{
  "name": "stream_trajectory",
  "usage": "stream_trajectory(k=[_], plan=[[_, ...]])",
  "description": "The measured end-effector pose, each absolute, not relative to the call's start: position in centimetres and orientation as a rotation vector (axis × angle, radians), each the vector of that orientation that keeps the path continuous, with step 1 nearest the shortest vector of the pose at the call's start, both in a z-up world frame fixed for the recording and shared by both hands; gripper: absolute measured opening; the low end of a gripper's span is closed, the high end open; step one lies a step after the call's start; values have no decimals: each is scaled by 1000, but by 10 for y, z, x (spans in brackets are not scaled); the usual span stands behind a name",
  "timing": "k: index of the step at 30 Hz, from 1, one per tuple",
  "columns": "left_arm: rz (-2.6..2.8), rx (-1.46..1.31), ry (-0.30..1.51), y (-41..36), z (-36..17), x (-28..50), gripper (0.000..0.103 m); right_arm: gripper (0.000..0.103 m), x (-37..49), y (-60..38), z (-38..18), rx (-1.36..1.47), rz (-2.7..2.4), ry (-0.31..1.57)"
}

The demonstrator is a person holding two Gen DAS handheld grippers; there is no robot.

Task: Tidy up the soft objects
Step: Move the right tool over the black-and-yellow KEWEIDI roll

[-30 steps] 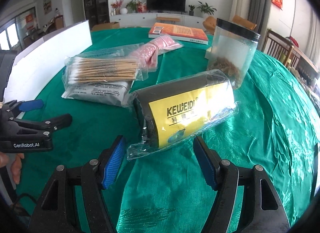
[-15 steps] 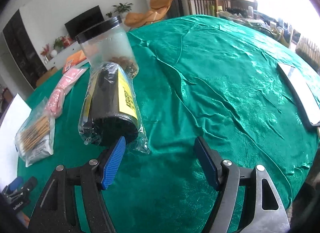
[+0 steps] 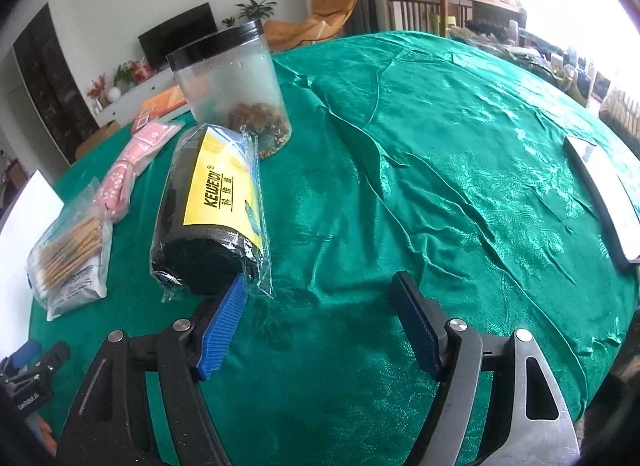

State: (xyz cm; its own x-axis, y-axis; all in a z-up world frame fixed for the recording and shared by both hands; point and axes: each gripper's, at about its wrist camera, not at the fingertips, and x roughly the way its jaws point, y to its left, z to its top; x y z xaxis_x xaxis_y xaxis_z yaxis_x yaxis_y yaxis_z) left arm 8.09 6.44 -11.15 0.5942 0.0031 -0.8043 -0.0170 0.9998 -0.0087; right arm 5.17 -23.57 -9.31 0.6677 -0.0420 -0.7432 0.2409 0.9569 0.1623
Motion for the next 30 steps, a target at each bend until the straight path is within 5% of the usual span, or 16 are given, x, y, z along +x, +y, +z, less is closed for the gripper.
stream_trajectory(k=[30], plan=[[12, -16, 934, 65, -111, 81, 103, 79, 53, -231, -93, 248, -163, 828]])
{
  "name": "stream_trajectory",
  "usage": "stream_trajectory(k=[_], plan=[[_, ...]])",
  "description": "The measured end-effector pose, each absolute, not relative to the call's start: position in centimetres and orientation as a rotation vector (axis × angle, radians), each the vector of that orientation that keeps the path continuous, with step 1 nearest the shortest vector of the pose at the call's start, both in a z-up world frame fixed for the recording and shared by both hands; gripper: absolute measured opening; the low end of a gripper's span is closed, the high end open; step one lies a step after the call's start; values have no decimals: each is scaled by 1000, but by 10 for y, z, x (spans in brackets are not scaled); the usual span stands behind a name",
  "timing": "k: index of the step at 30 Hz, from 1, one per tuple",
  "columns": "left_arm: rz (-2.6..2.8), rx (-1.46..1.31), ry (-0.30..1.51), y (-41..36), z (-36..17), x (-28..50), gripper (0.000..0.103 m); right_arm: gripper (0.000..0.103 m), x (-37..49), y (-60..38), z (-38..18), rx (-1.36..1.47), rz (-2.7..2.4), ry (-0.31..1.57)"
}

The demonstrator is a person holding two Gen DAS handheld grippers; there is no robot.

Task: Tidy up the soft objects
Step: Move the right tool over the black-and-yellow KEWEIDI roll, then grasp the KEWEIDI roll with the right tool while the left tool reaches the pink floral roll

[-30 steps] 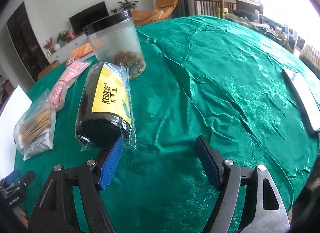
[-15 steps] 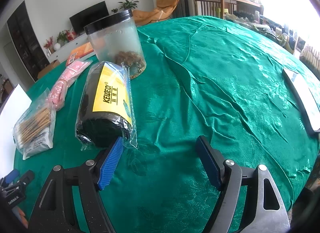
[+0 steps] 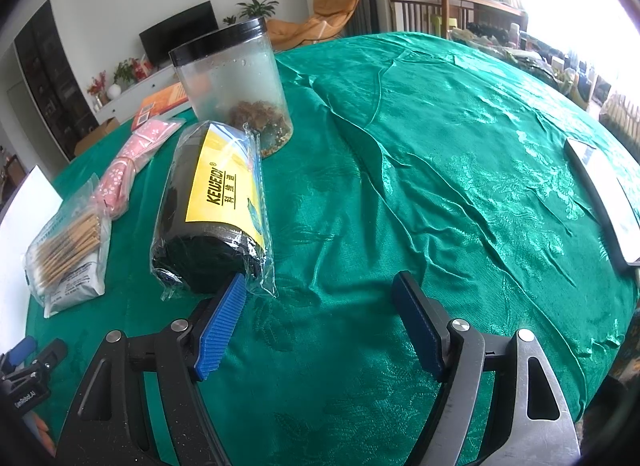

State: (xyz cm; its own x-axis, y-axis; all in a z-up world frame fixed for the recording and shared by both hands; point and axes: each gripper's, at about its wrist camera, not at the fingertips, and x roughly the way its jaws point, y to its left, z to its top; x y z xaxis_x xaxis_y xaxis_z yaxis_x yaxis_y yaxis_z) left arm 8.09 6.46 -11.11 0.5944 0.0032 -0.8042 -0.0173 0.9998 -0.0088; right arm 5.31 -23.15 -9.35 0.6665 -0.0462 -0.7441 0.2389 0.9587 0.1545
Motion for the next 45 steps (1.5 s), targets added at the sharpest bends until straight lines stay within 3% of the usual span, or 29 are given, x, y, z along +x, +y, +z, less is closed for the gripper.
stream_trajectory(k=[37, 42, 45], plan=[[12, -16, 934, 64, -111, 81, 103, 81, 54, -231, -93, 256, -150, 829], [12, -17, 934, 64, -111, 81, 103, 81, 37, -266, -84, 492, -83, 726], [12, -17, 934, 64, -111, 81, 103, 82, 35, -263, -65, 471, -19, 663]])
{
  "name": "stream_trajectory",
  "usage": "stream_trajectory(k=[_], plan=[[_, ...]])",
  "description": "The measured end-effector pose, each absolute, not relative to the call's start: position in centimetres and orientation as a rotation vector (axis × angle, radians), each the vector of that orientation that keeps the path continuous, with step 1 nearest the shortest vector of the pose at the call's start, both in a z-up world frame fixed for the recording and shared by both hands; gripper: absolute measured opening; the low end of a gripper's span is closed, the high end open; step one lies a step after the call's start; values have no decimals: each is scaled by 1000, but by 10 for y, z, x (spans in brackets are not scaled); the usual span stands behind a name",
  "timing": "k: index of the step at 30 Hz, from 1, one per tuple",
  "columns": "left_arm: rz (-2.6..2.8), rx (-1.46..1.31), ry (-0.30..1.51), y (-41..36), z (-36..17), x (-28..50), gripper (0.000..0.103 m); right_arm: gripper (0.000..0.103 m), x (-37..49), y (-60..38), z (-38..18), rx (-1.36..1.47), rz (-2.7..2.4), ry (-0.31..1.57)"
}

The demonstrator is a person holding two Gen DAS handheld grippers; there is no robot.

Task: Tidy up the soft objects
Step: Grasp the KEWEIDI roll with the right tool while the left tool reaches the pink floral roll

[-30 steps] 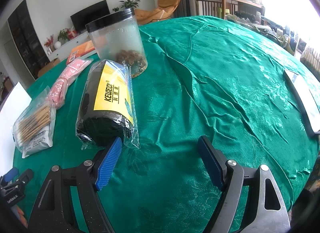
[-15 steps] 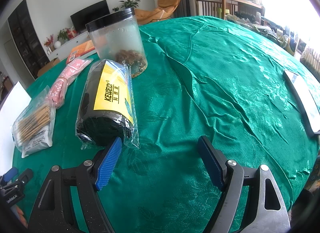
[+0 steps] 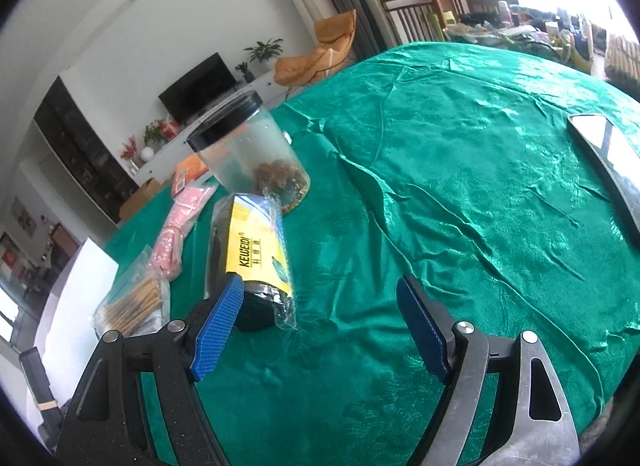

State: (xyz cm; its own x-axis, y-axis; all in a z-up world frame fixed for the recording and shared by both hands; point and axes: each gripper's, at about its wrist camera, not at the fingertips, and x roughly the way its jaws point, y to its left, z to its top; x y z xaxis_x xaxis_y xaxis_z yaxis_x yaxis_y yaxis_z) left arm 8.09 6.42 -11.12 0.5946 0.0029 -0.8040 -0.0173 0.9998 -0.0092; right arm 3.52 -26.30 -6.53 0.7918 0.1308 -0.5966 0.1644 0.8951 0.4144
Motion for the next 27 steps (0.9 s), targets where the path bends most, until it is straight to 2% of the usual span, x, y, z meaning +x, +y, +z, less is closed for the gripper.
stream_trajectory(k=[3, 5, 8, 11, 12, 13, 22, 27], plan=[[12, -17, 934, 64, -111, 81, 103, 82, 57, -235, -48, 300, 72, 694], [12, -17, 934, 64, -111, 81, 103, 82, 84, -213, -47, 179, 85, 780], [12, -17, 934, 64, -111, 81, 103, 81, 123, -185, -67, -2, 72, 982], [12, -16, 934, 64, -111, 81, 103, 77, 136, -183, -84, -39, 76, 1056], [12, -16, 934, 64, -111, 81, 103, 66, 134, -189, -87, -3, 89, 1059], [12, -16, 934, 64, -111, 81, 103, 62, 129, -195, -86, 35, 101, 1048], [-37, 1, 970, 63, -108, 83, 103, 61, 68, -249, -79, 170, -48, 916], [-146, -27, 945, 57, -57, 75, 102, 61, 87, -294, -70, 283, -83, 869]])
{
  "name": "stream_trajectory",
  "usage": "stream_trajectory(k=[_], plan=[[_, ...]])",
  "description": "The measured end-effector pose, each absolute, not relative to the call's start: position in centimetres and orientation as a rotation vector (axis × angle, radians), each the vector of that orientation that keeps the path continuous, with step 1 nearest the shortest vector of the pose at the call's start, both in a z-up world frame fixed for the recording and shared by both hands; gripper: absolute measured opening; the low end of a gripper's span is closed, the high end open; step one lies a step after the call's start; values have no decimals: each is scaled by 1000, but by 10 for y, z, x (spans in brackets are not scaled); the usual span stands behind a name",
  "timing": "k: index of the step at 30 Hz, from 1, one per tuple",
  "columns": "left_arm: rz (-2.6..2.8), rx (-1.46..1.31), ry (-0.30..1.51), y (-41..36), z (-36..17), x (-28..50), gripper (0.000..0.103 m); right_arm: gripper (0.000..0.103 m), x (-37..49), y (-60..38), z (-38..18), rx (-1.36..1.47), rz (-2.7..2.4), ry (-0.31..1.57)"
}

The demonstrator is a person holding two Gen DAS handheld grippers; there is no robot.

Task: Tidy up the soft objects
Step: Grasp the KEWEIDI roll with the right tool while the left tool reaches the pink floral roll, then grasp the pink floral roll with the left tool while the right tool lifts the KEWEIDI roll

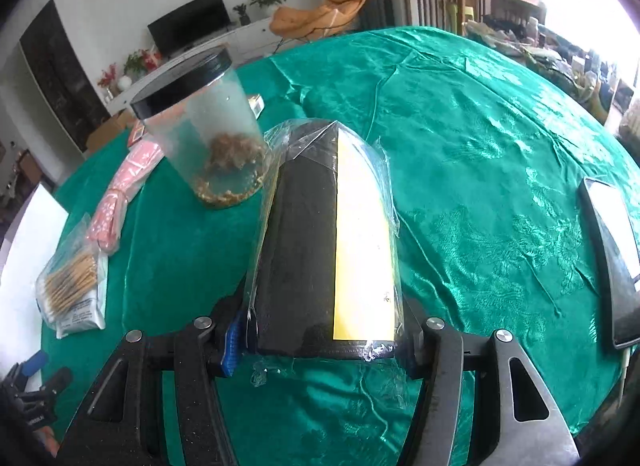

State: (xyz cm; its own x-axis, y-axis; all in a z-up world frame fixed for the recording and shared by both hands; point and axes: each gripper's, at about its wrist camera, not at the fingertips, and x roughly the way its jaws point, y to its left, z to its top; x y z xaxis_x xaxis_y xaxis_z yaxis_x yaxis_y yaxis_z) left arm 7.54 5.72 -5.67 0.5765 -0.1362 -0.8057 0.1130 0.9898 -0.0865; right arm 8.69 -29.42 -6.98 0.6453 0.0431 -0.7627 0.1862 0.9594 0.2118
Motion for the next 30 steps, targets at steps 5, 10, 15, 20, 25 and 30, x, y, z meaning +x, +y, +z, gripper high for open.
stream_trajectory(k=[5, 10, 15, 20, 25, 30], plan=[[-234, -20, 849, 33, 18, 118, 102, 61, 113, -314, -56, 326, -57, 842], [-304, 43, 1024, -7, 5, 241, 103, 61, 141, -325, -50, 365, -28, 846], [-263, 146, 1255, -50, -61, 324, 102, 61, 153, -334, -50, 382, -5, 858], [-225, 107, 1326, -56, -89, 351, 28, 61, 172, -334, -61, 369, 37, 913], [-320, -77, 1181, -24, -34, 334, 25, 61, 176, -346, -46, 400, 13, 881], [-383, -175, 1008, 47, 47, 264, 25, 61, 157, -329, 14, 331, 54, 806]])
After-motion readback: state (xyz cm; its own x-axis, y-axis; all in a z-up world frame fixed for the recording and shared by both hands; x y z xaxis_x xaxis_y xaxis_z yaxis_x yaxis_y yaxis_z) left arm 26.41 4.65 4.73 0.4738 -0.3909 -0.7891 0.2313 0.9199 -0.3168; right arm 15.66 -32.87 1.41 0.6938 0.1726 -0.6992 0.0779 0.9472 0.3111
